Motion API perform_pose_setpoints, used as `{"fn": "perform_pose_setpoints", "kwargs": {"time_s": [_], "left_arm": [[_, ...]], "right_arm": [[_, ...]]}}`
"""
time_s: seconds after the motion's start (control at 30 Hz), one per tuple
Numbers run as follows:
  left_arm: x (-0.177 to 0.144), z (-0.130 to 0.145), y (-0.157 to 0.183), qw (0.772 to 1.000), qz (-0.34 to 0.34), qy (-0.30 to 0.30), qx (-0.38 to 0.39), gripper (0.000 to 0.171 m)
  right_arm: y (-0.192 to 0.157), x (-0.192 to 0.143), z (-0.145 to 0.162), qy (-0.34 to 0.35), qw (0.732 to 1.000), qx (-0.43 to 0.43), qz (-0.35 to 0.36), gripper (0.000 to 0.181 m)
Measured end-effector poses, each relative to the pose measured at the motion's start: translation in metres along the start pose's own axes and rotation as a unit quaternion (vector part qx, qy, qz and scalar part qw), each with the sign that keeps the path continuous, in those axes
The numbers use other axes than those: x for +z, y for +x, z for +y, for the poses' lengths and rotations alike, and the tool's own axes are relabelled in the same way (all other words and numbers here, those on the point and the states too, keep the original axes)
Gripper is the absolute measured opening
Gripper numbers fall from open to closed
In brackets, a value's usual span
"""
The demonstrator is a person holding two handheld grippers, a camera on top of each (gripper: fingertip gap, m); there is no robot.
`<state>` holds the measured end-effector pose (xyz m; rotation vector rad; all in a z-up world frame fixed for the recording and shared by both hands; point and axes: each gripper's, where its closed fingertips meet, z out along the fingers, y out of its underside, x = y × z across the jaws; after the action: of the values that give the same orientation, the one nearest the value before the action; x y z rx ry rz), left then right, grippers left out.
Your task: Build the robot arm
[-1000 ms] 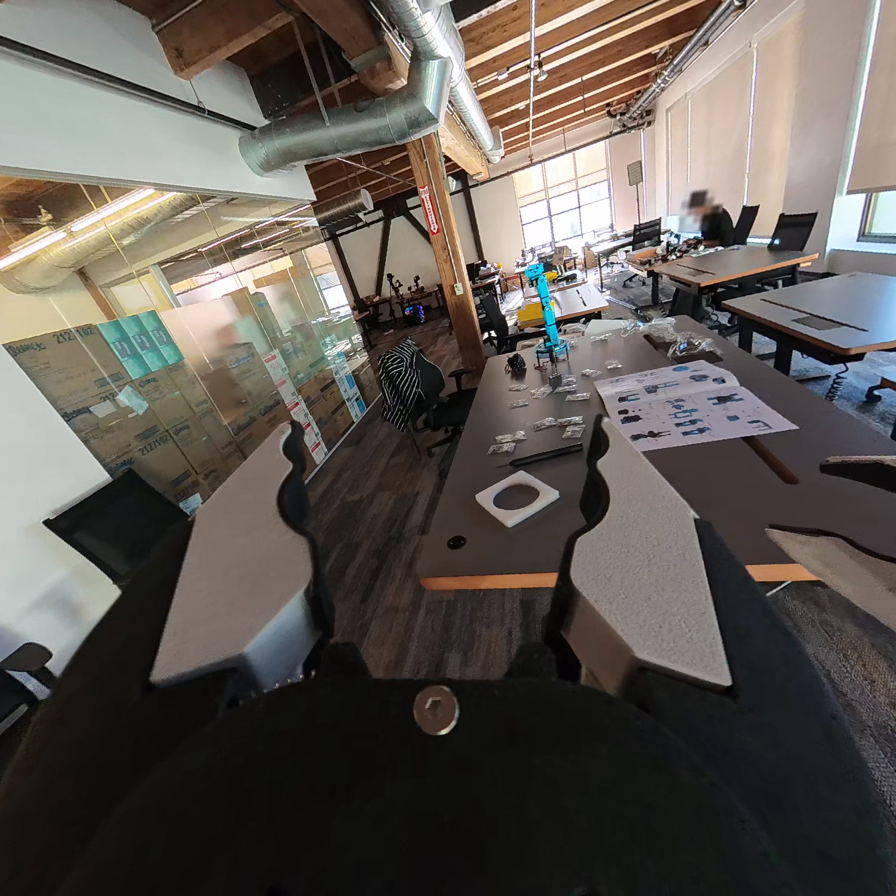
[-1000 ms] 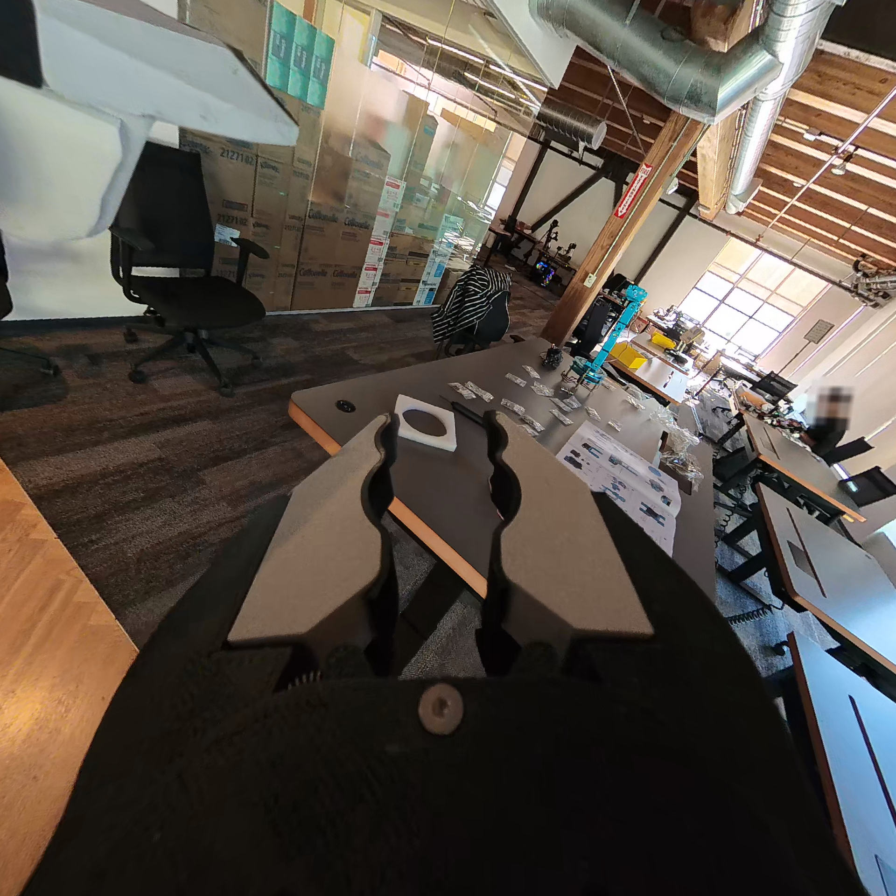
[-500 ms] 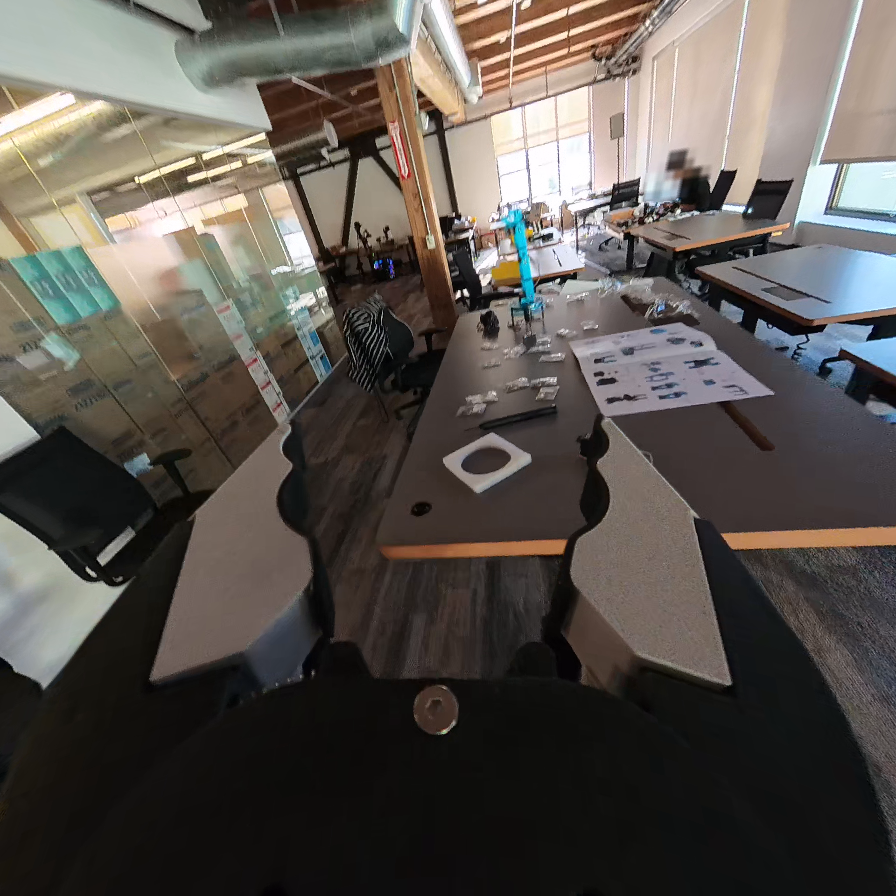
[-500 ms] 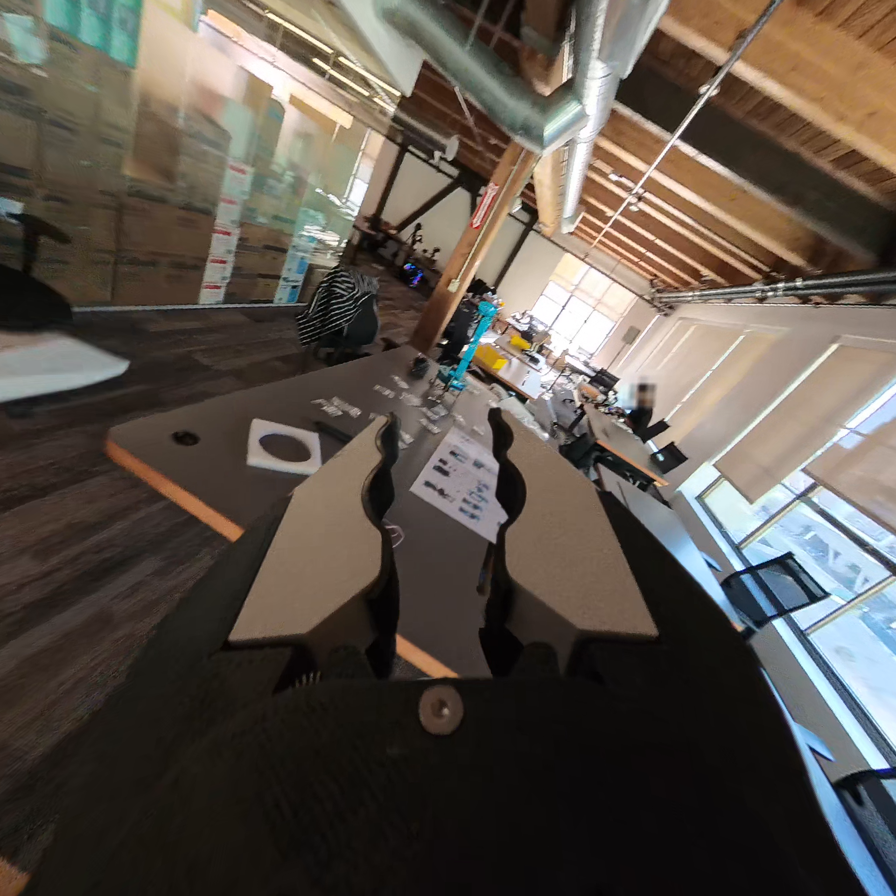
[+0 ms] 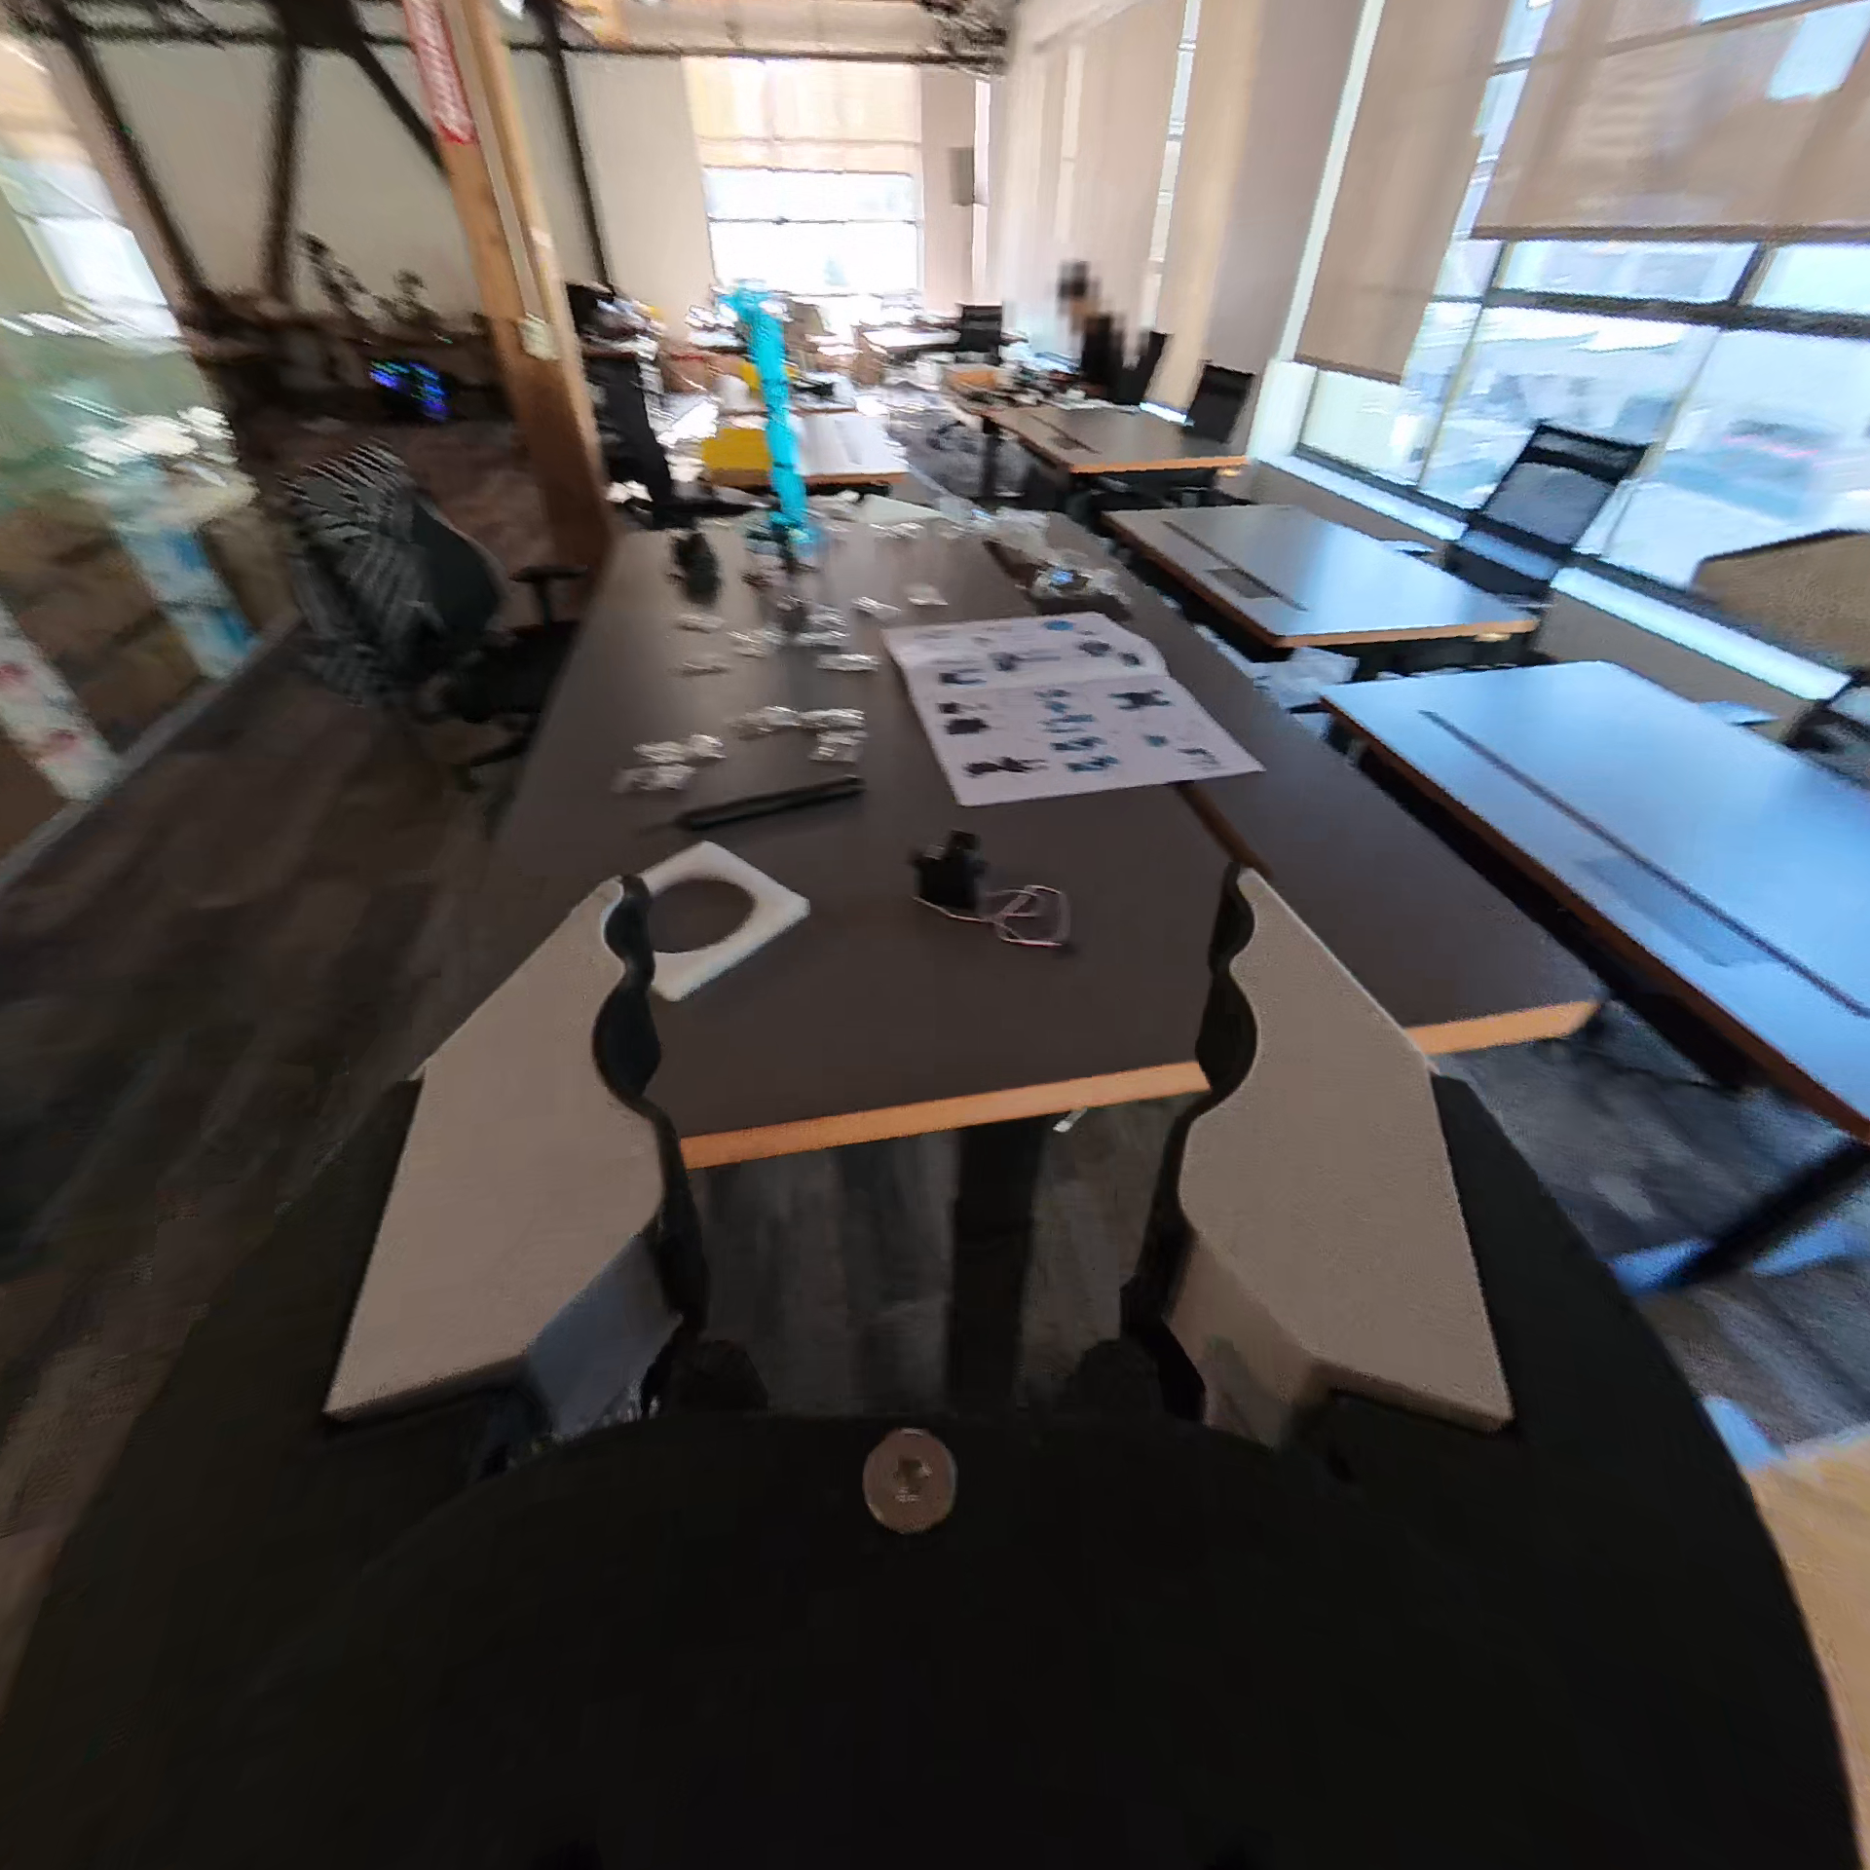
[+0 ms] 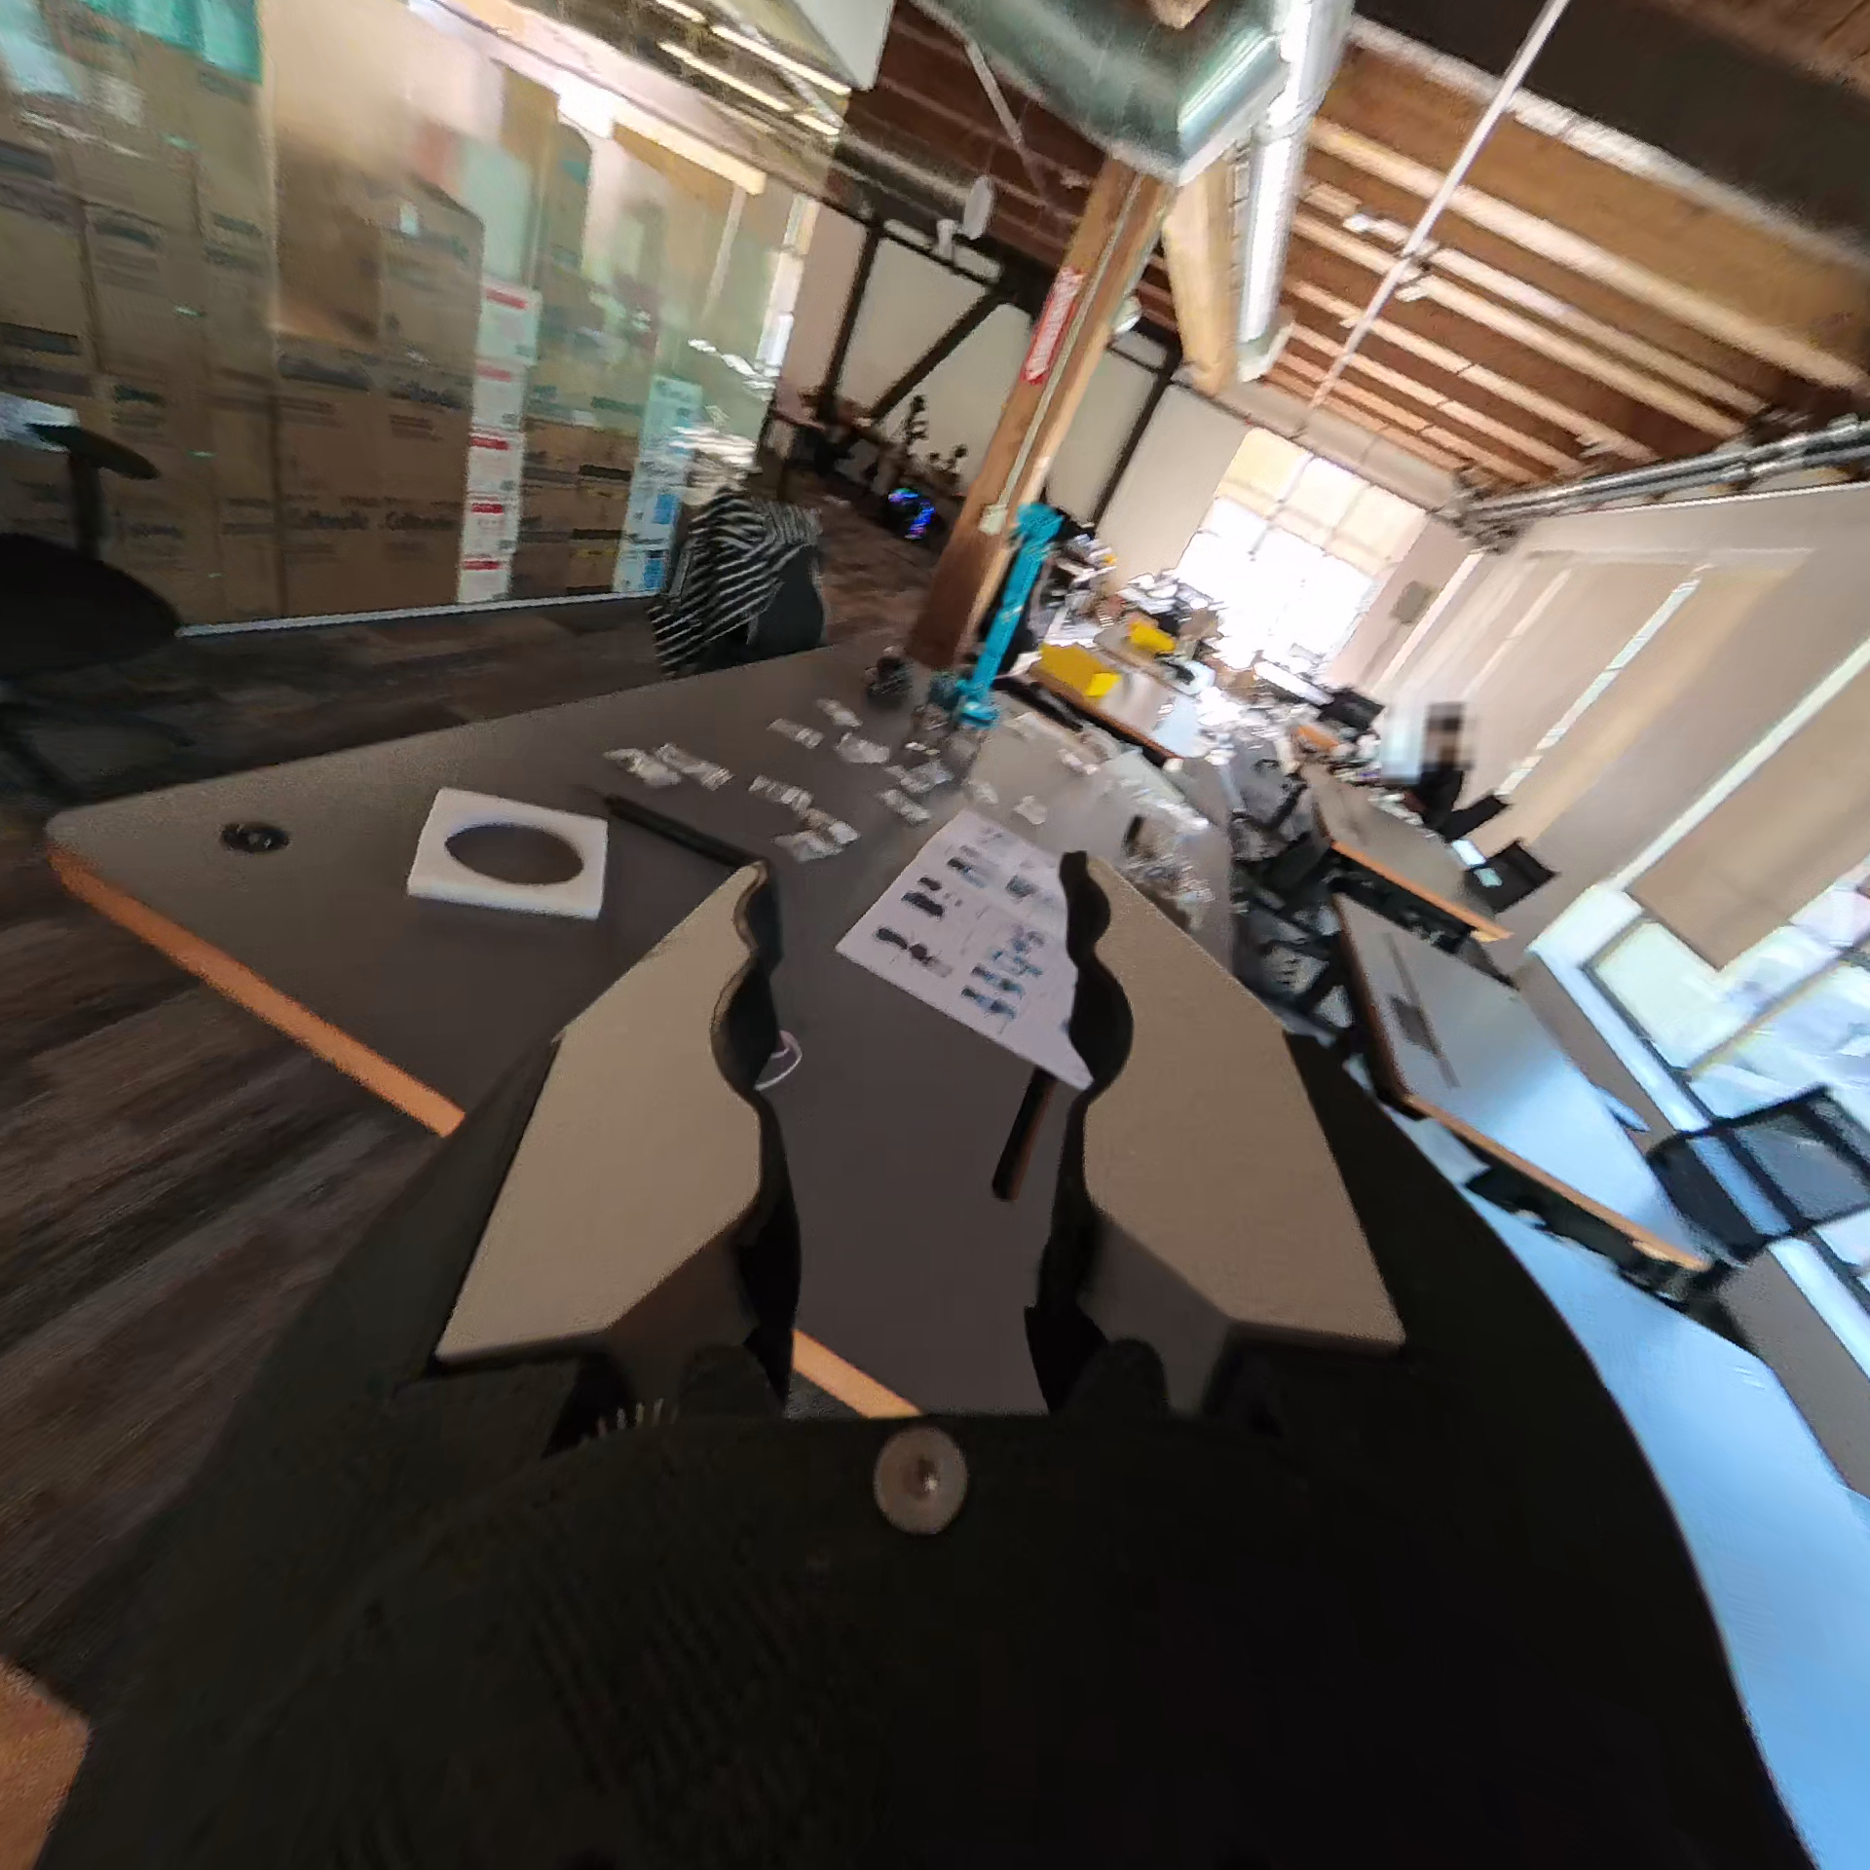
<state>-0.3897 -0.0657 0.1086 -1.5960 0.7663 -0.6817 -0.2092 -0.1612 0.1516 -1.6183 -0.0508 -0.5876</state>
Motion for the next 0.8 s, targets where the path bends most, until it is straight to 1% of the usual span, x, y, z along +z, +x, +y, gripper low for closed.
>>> {"fn": "perform_pose_setpoints", "kwargs": {"time_s": [0.07, 0.13, 0.2, 0.23, 0.3, 0.37, 0.4, 0.43, 0.5, 0.6, 0.7, 0.73, 0.8], "left_arm": [[0.014, 0.026, 0.006, 0.999, 0.037, -0.011, -0.015, 0.104], [0.025, 0.062, 0.013, 0.997, 0.070, -0.036, -0.023, 0.097], [0.032, 0.099, 0.019, 0.994, 0.093, -0.060, -0.027, 0.092], [0.034, 0.114, 0.023, 0.992, 0.101, -0.065, -0.026, 0.086], [0.038, 0.136, 0.029, 0.991, 0.106, -0.070, -0.029, 0.079], [0.045, 0.148, 0.039, 0.990, 0.114, -0.068, -0.049, 0.076], [0.049, 0.151, 0.043, 0.990, 0.113, -0.065, -0.057, 0.076], [0.054, 0.153, 0.045, 0.990, 0.110, -0.062, -0.060, 0.077], [0.067, 0.157, 0.047, 0.991, 0.101, -0.061, -0.058, 0.076], [0.088, 0.162, 0.046, 0.992, 0.086, -0.069, -0.057, 0.076], [0.102, 0.154, 0.046, 0.993, 0.081, -0.060, -0.059, 0.076], [0.106, 0.152, 0.044, 0.994, 0.078, -0.060, -0.055, 0.076], [0.115, 0.156, 0.037, 0.994, 0.067, -0.074, -0.044, 0.076]], "right_arm": [[0.010, 0.010, 0.041, -0.004, 0.999, 0.020, -0.040, 0.066], [0.014, 0.015, 0.082, -0.001, 0.995, 0.044, -0.086, 0.075], [0.016, 0.015, 0.132, -0.016, 0.991, 0.051, -0.125, 0.083], [0.014, 0.013, 0.159, -0.028, 0.987, 0.057, -0.146, 0.084], [0.005, 0.003, 0.213, -0.068, 0.972, 0.093, -0.203, 0.083], [0.001, -0.007, 0.265, -0.121, 0.956, 0.119, -0.241, 0.082], [0.002, -0.010, 0.283, -0.135, 0.950, 0.128, -0.252, 0.080], [0.002, -0.011, 0.293, -0.139, 0.944, 0.141, -0.264, 0.077], [0.001, -0.006, 0.296, -0.128, 0.935, 0.151, -0.294, 0.068], [0.000, 0.016, 0.276, -0.095, 0.934, 0.131, -0.320, 0.056], [-0.005, 0.043, 0.254, -0.080, 0.935, 0.112, -0.328, 0.053], [-0.007, 0.052, 0.251, -0.081, 0.937, 0.101, -0.324, 0.054], [-0.012, 0.073, 0.256, -0.102, 0.942, 0.065, -0.313, 0.054]]}}
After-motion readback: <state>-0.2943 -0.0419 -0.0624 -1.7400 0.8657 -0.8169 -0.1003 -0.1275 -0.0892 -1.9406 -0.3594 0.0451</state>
